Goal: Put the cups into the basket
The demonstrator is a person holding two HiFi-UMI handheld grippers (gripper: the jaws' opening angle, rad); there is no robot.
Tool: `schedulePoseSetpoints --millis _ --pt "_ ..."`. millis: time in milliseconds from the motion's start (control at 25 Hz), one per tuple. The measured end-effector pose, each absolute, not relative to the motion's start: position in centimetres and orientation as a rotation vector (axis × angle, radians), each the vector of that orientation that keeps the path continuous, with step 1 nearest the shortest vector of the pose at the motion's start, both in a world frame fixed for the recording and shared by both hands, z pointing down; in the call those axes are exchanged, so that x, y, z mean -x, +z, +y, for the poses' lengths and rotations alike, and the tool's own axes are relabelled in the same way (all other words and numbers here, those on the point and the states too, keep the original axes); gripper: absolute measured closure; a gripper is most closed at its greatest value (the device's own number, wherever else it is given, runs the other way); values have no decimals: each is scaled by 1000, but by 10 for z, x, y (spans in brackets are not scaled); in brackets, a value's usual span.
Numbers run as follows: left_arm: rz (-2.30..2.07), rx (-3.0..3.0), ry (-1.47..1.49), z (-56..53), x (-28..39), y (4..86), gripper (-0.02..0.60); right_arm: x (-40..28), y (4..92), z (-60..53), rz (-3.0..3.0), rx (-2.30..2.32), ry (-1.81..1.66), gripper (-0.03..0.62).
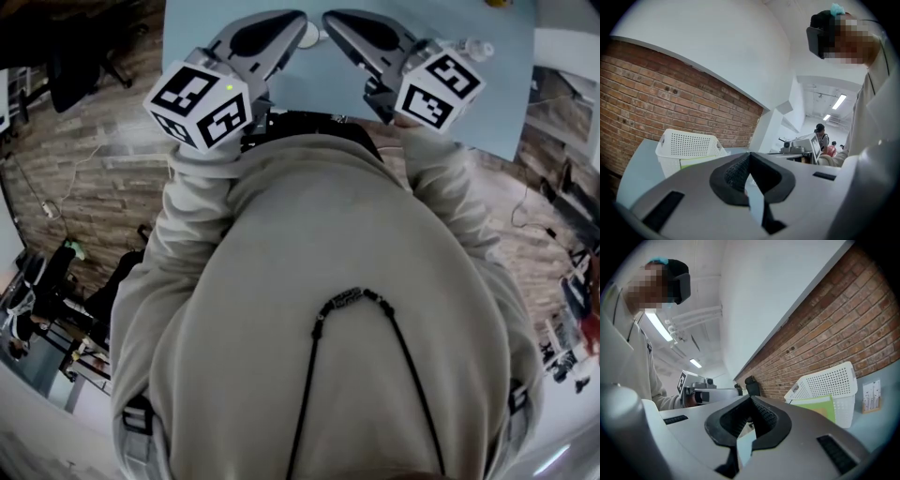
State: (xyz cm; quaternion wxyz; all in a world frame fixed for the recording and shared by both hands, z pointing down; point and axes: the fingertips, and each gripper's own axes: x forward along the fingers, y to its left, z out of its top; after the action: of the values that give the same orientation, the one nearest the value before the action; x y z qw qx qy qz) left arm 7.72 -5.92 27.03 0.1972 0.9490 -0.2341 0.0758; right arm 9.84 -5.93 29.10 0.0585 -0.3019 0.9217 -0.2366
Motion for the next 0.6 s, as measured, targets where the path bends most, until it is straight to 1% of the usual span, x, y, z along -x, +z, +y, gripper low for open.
schedulePoseSetpoints --millis 360,600 --pt "-514 -2728 113 -105 -55 247 584 -72 262 -97 2802 1114 -602 583" --pt "-393 -2726 105 -114 -46 255 584 -63 254 -109 2801 1255 -496 583"
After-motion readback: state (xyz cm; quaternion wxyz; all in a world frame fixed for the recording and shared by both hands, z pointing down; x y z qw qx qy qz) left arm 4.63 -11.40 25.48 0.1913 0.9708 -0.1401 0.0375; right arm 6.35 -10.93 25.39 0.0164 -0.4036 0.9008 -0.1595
